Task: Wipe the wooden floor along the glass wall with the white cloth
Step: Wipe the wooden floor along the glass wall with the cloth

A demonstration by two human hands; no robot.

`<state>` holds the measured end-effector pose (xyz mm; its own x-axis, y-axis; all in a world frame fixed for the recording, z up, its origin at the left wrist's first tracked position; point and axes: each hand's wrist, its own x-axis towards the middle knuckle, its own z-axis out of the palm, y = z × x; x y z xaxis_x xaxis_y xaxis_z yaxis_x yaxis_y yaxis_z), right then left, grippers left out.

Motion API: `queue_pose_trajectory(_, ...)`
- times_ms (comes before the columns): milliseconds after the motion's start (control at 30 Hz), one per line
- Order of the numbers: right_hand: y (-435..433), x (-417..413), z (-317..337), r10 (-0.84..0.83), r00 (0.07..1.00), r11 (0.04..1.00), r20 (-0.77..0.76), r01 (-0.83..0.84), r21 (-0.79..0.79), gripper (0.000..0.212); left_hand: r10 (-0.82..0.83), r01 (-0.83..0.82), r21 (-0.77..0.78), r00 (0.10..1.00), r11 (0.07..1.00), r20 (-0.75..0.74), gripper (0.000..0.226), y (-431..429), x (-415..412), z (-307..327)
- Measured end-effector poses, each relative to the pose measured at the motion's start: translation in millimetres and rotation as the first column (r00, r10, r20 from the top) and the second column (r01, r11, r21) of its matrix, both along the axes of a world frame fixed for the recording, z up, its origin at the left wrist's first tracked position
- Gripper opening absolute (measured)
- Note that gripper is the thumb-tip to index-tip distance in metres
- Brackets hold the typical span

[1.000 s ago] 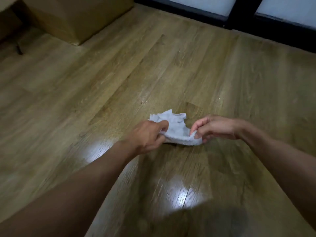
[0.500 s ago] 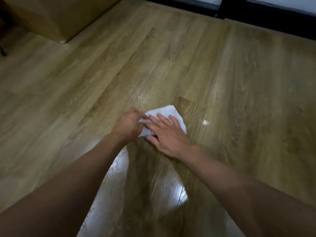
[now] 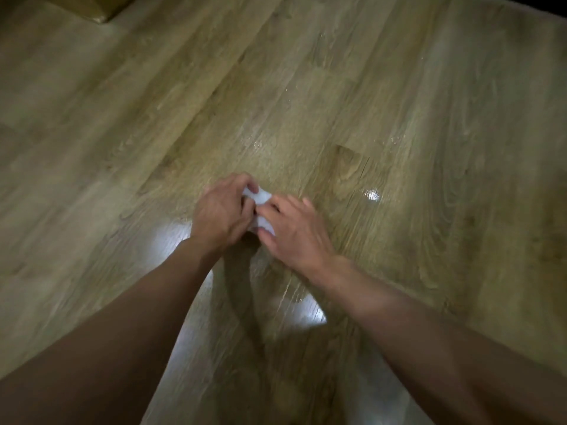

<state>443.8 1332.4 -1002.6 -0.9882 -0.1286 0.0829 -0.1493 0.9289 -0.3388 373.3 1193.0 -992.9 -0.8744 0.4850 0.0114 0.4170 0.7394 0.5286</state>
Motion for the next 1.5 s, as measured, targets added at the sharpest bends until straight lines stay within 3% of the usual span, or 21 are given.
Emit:
queue_pose_trajectory(67, 18, -28, -2, -0.052, 0.999, 0.998, -0.004, 0.053, 0.039, 0.029, 0.042, -0.042, 0.002, 0.996, 0.999, -0.076, 0.031, -1, -4, -7)
queue_pose_trajectory(200, 18, -71, -6, -0.296, 0.95, 0.951, 0.102, 0.303, -0.06, 0.058, 0.122, -0.126, -0.072, 0.991, 0.989, -0.058, 0.038, 3, -18, -10)
queue_pose_trajectory(333, -6, -9, -15, -0.153, 0.987, 0.982, 0.047, 0.157, -0.106, 0.062, 0.168, -0.171, -0.085, 0.985, 0.982, -0.041, 0.029, 6, -21, 2)
queue_pose_trajectory(467, 11, 86, -14, 0.018, 0.997, 1.0, 0.081, -0.016, -0.021, 0.063, 0.071, -0.088, -0.326, 0.996, 0.941, -0.061, 0.033, 10, -5, -1)
queue_pose_trajectory(600, 60, 38, -11, -0.254, 0.966, 0.967, 0.052, 0.255, -0.02, 0.059, -0.006, 0.014, -0.471, 1.0, 0.882, 0.018, 0.048, 21, 0, -1)
queue_pose_trajectory(700, 67, 4, -8, -0.374, 0.924, 0.927, 0.074, 0.375, -0.003, 0.058, -0.086, 0.091, -0.477, 0.996, 0.874, 0.033, 0.049, 33, 2, 1)
queue_pose_trajectory(833, 41, 71, -16, -0.206, 0.978, 0.978, 0.034, 0.205, 0.021, 0.057, -0.197, 0.192, -0.409, 0.98, 0.892, 0.029, 0.059, 48, 13, -3)
queue_pose_trajectory(967, 52, 154, -19, 0.078, 0.996, 0.994, 0.03, -0.08, 0.076, 0.057, -0.191, 0.19, -0.532, 0.98, 0.825, 0.054, 0.054, 65, 15, -2)
queue_pose_trajectory(1000, 71, 154, -18, 0.075, 0.996, 0.992, 0.038, -0.079, 0.095, 0.056, -0.184, 0.194, -0.578, 0.98, 0.793, 0.078, 0.053, 70, 15, 1)
queue_pose_trajectory(1067, 111, 132, -15, -0.139, 0.989, 0.986, 0.053, 0.133, 0.096, 0.054, -0.165, 0.196, -0.623, 0.98, 0.757, 0.108, 0.055, 80, 19, 6)
queue_pose_trajectory(1133, 147, 99, -11, -0.456, 0.888, 0.89, 0.057, 0.454, 0.042, 0.052, -0.15, 0.191, -0.641, 0.982, 0.743, 0.119, 0.066, 91, 23, 10)
queue_pose_trajectory(1200, 152, 80, -10, -0.58, 0.809, 0.814, 0.094, 0.58, 0.028, 0.057, -0.193, 0.21, -0.606, 0.977, 0.767, 0.095, 0.057, 100, 27, 12)
queue_pose_trajectory(1267, 128, 91, -14, -0.523, 0.849, 0.852, 0.079, 0.521, 0.04, 0.064, -0.301, 0.308, -0.492, 0.949, 0.815, 0.096, 0.039, 107, 34, 11)
queue_pose_trajectory(1333, 96, 129, -16, -0.374, 0.925, 0.927, 0.064, 0.372, 0.043, 0.064, -0.389, 0.405, -0.435, 0.912, 0.804, 0.13, 0.05, 108, 44, 9)
queue_pose_trajectory(1400, 82, 171, -13, -0.23, 0.97, 0.973, 0.084, 0.226, 0.054, 0.056, -0.333, 0.373, -0.451, 0.928, 0.811, 0.169, 0.055, 113, 44, 12)
queue_pose_trajectory(1500, 123, 194, 0, -0.006, 0.996, 0.99, 0.094, -0.007, 0.14, 0.052, -0.27, 0.329, -0.491, 0.944, 0.807, 0.19, 0.046, 129, 34, 22)
